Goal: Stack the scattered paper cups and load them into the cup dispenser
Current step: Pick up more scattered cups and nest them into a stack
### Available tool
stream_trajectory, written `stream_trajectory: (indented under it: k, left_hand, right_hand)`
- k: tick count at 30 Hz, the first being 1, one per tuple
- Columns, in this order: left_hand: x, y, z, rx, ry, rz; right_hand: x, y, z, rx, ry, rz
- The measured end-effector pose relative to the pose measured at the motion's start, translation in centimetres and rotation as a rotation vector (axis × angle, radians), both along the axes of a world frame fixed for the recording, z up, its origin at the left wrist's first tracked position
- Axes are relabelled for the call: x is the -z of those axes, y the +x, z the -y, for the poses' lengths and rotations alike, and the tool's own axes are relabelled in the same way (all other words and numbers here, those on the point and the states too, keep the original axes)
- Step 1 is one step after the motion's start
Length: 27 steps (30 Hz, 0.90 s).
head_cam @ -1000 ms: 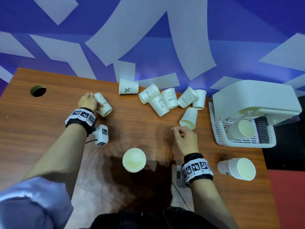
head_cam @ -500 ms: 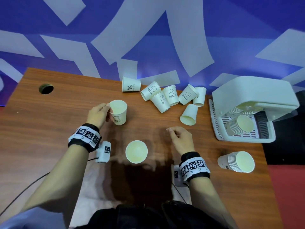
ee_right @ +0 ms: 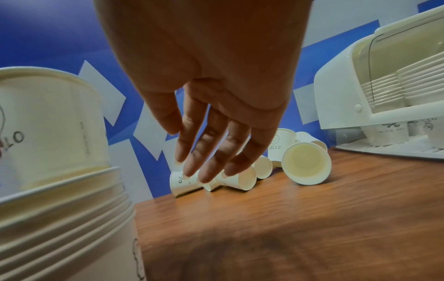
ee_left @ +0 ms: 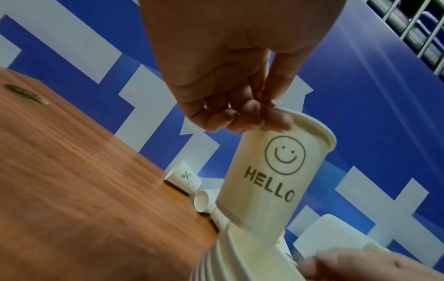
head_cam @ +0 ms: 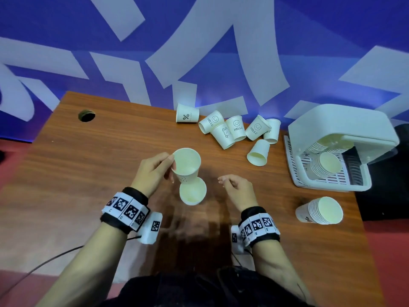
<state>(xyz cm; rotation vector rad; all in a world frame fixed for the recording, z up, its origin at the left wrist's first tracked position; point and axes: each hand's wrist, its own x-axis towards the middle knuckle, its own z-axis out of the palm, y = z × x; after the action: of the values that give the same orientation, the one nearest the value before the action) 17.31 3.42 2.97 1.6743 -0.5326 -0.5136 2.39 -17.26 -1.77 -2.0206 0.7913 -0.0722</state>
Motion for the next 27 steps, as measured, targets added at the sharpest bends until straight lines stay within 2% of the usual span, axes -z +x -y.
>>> stream_trajectory:
  k: [12, 17, 21, 25, 27]
  left_hand:
    - [0.8, -3.4, -1.5, 0.106, 0.021, 0.005]
    - [1.6, -4.0, -1.9, 0.057, 0.048, -0.002]
    - [1.4, -4.4, -1.9, 0.098, 0.043, 0.005]
    - [1.4, -4.9, -1.6, 0.181, 0.155, 0.076]
    - [1.6, -5.0, -1.5, 0.156, 0.215, 0.124]
  right_hand:
    - [-0.4, -1.1, -2.5, -0.041, 0.068, 0.056]
    - [-0.7, -1.7, -3.0, -0.045, 0.079, 0.050]
    - [-0.5, -2.0, -3.2, -0.053, 0.074, 0.040]
    - [-0.5, -2.3, -3.2, -0.057, 0.055, 0.041]
    - [-0.4, -2.4, -3.2, -0.052, 0.047, 0.041]
